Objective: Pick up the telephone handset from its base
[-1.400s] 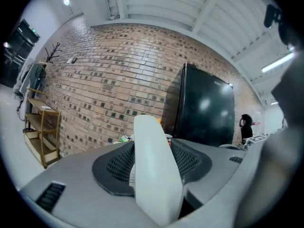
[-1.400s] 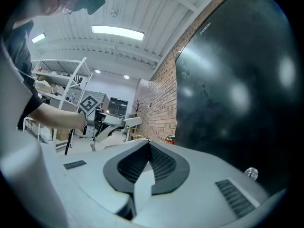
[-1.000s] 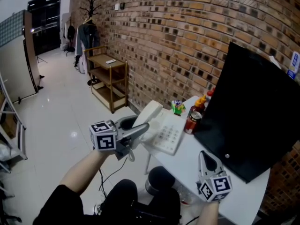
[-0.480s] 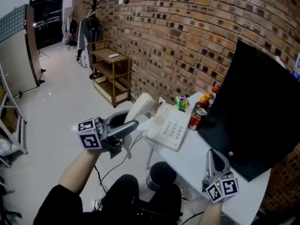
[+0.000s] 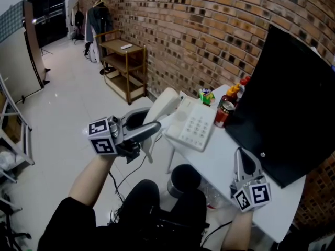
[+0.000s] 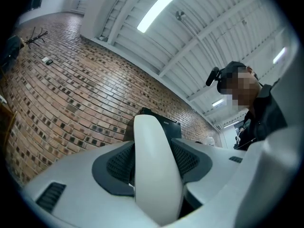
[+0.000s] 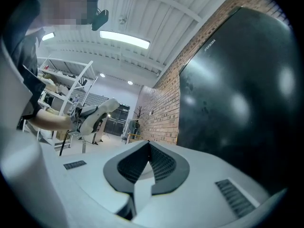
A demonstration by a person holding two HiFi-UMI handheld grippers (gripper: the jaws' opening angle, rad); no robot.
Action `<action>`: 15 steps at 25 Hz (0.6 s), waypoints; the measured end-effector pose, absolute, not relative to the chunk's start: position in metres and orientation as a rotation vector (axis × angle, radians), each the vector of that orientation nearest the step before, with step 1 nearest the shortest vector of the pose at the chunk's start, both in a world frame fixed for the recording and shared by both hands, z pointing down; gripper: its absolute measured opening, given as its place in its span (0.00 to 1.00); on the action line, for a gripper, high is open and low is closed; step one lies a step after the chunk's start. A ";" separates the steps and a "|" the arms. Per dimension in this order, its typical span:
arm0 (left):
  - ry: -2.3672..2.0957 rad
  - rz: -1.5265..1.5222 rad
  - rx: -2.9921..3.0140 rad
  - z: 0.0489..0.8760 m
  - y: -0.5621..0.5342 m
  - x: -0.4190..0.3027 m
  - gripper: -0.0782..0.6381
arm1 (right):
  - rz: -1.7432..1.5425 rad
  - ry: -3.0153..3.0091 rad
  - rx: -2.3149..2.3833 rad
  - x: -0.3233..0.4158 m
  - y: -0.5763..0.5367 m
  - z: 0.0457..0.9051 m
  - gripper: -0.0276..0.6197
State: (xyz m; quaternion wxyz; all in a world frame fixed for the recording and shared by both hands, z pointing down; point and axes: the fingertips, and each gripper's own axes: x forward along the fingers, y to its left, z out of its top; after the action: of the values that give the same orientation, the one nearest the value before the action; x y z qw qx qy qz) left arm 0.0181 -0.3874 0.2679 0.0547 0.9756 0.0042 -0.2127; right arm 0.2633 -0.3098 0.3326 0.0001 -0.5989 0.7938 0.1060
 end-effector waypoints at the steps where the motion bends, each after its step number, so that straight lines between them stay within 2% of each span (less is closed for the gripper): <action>1: 0.014 -0.645 2.964 0.268 -0.388 0.018 0.43 | 0.329 2.489 -1.878 0.264 -0.310 0.332 0.05; 15: 0.044 -0.675 2.927 0.268 -0.382 0.021 0.43 | 0.316 2.505 -1.882 0.262 -0.304 0.335 0.05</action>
State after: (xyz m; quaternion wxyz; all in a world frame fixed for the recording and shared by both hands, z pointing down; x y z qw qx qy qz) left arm 0.0206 -0.3824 0.2684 0.0686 0.9720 0.0145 -0.2243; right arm 0.2621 -0.3035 0.3350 -0.0037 -0.5975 0.7955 0.1003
